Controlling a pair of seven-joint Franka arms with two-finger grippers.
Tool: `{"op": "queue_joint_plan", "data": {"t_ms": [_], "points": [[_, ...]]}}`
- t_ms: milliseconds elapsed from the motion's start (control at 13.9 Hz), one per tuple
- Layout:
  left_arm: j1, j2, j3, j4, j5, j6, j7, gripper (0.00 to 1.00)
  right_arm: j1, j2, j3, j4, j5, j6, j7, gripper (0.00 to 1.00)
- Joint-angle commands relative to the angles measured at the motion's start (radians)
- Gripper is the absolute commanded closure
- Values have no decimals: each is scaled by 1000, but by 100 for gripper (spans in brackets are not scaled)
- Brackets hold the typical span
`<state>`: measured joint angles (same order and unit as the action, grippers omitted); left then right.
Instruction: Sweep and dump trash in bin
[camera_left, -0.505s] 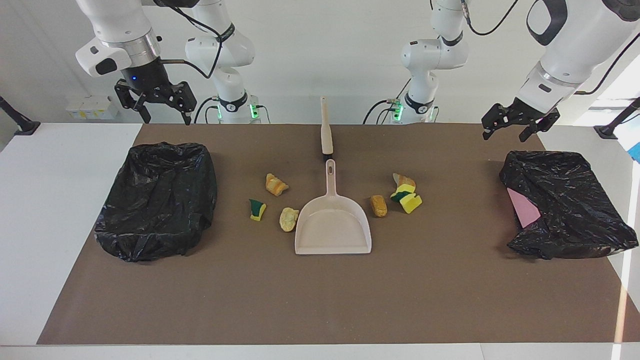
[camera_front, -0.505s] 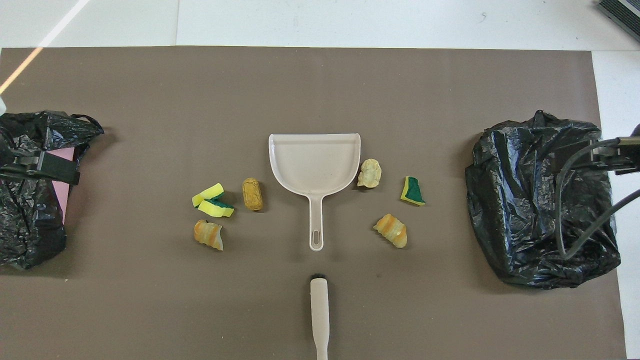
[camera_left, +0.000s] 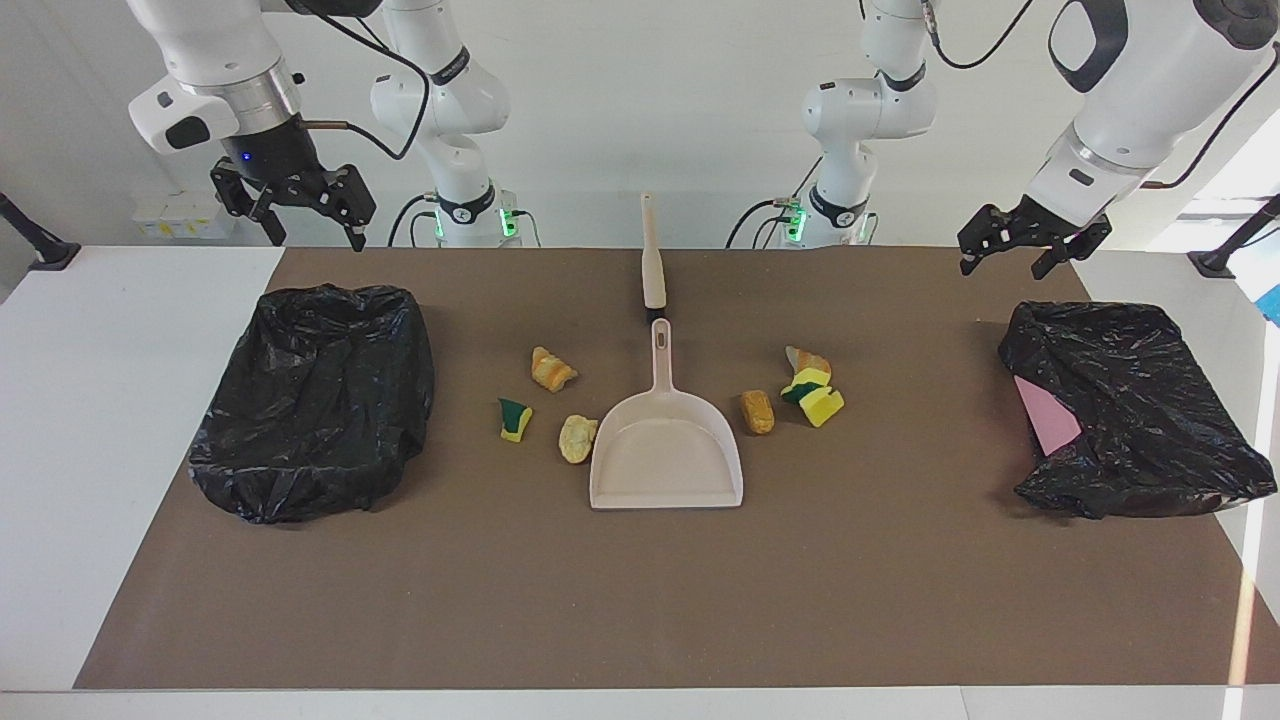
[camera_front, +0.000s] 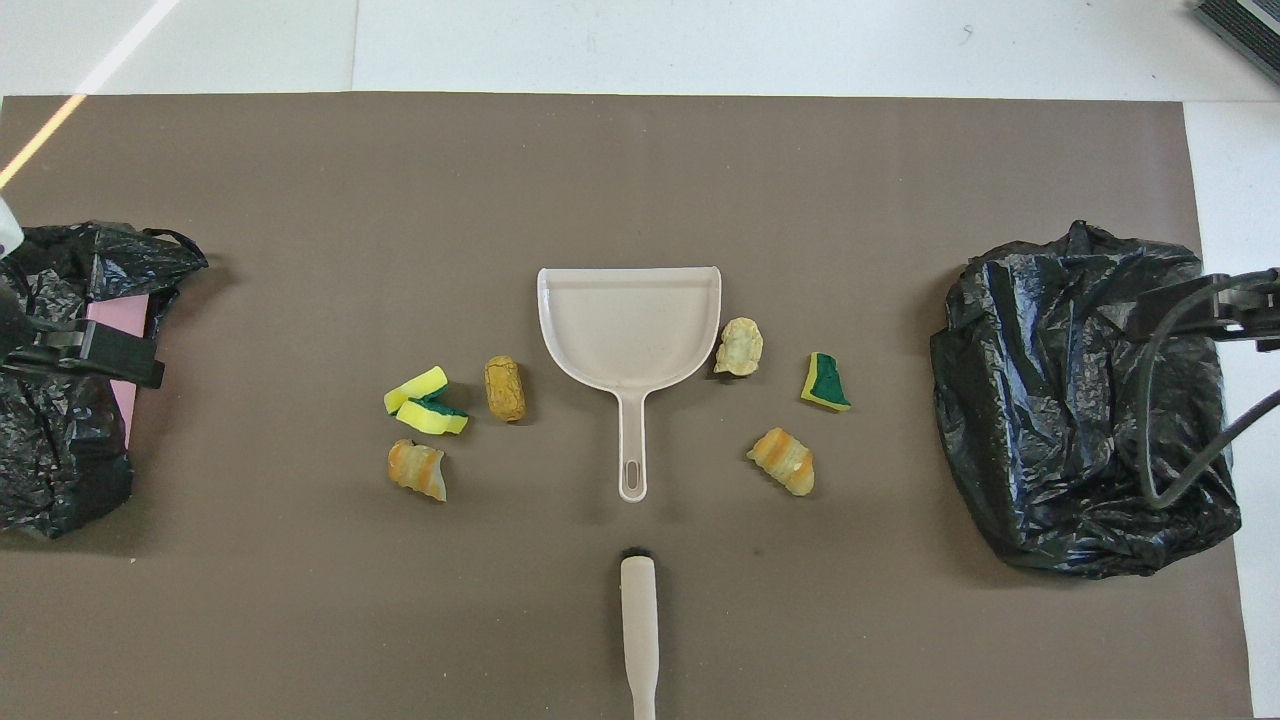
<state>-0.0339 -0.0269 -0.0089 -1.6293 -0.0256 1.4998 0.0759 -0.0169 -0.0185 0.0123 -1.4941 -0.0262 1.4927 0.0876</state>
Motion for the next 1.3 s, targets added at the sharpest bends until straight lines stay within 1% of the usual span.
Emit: {"op": "queue_joint_plan", "data": {"t_ms": [0, 217, 361, 433, 577, 722, 866, 1011, 1227], "points": [[-21, -57, -2, -104, -17, 46, 7, 0, -35, -11, 2, -6, 3, -14, -29, 0], [-108, -114, -2, -255, -51, 153, 2, 0, -31, -12, 11, -8, 17, -18, -45, 0], [-168, -160, -2, -377, -85, 233, -2, 0, -17, -14, 17, -11, 16, -12, -86, 0], [-214, -177, -2, -436, -89, 281, -7, 0, -17, -17, 18, -24, 16, -5, -86, 0], [-308, -198, -2, -522, -96, 342, -54, 0, -15, -25, 38, -35, 16, 7, -69, 0], [-391, -240, -2, -625, -114, 437, -143, 0, 14, -21, 54, -67, 11, 40, -31, 0], [-498, -266, -2, -711, -114, 511, -255, 0, 64, -28, 54, -132, 8, 116, 44, 0], [-617, -269, -2, -779, -114, 581, -374, 0, 113, 0, 54, -146, 6, 178, 87, 0], [-798, -269, -2, -872, -114, 710, -571, 0, 198, 64, 54, -150, 2, 239, 194, 0]]}}
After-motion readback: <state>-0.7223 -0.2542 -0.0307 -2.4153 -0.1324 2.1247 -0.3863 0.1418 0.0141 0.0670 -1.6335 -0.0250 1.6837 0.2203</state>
